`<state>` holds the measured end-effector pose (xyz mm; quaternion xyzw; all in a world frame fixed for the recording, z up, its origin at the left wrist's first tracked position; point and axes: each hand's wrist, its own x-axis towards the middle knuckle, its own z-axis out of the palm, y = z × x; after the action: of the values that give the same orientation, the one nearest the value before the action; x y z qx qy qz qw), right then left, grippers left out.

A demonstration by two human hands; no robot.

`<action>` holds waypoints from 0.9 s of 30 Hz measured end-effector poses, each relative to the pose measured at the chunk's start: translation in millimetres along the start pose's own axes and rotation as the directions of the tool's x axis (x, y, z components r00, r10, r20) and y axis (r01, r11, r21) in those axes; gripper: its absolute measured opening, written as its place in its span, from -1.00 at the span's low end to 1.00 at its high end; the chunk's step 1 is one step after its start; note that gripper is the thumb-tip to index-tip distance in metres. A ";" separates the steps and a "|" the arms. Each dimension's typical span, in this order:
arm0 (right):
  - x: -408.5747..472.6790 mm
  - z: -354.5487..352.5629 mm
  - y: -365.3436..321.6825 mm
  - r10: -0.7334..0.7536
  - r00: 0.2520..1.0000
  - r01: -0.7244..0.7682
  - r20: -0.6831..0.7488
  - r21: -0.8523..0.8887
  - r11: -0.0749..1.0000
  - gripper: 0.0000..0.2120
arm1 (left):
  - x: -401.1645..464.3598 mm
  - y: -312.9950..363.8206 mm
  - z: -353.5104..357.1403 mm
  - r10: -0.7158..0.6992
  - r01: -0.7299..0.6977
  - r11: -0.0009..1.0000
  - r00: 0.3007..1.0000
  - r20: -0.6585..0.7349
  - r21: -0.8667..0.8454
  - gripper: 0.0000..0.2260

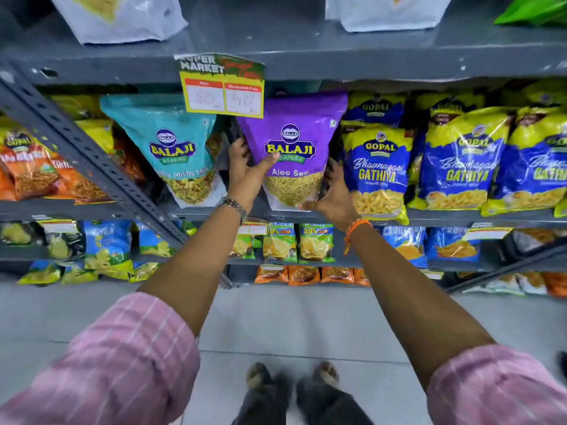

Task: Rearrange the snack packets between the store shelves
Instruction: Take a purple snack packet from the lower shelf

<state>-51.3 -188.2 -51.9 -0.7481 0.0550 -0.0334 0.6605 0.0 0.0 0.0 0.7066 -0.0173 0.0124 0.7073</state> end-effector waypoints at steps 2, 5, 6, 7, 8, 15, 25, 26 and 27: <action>6.2 1.6 2.9 0.025 0.998 -0.022 0.051 -0.044 0.999 0.22 | 9.3 -1.3 -0.4 -0.006 0.006 1.000 1.000 0.001 0.022 -0.54; 10.5 5.8 8.9 0.034 0.998 -0.028 0.060 -0.093 0.995 0.12 | 16.5 -5.4 -3.4 0.009 -0.013 0.998 0.998 0.059 0.055 -0.69; 12.0 7.6 11.7 0.040 0.998 -0.036 0.038 -0.099 0.994 0.08 | 17.2 -4.2 -3.6 0.008 -0.011 0.998 0.998 0.068 0.054 -0.69; 13.1 9.0 12.7 0.039 0.999 -0.036 0.029 -0.097 0.995 0.04 | 18.1 -4.2 -4.8 0.010 -0.013 0.999 0.997 0.074 0.044 -0.69; 13.8 9.1 13.8 0.045 0.999 -0.042 0.016 -0.123 0.992 0.00 | 19.3 -5.2 -5.7 0.013 -0.017 0.999 0.997 0.076 0.046 -0.69; -5.2 9.7 7.0 0.070 0.998 -0.069 -0.005 -0.210 0.975 -0.15 | -1.3 -4.3 -6.6 0.016 -0.019 0.998 0.999 0.041 0.062 -0.65; -88.7 4.2 -6.0 0.089 0.996 -0.092 -0.026 -0.178 0.980 -0.19 | -88.6 22.6 -17.6 0.031 -0.033 0.999 0.998 0.049 0.024 -0.68; -94.7 2.7 -13.0 0.084 0.996 -0.087 -0.028 -0.181 0.980 -0.20 | -96.0 29.3 -19.7 0.049 -0.050 0.999 0.998 0.045 0.021 -0.67; -99.4 1.0 -22.3 0.074 0.997 -0.077 -0.026 -0.186 0.979 -0.22 | -102.4 37.3 -21.7 0.072 -0.073 0.997 0.997 0.042 0.022 -0.67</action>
<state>-148.9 -171.9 -27.7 -0.8039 0.0926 -0.0100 0.5875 -103.7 22.4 32.9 0.7137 -0.0575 0.0235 0.6977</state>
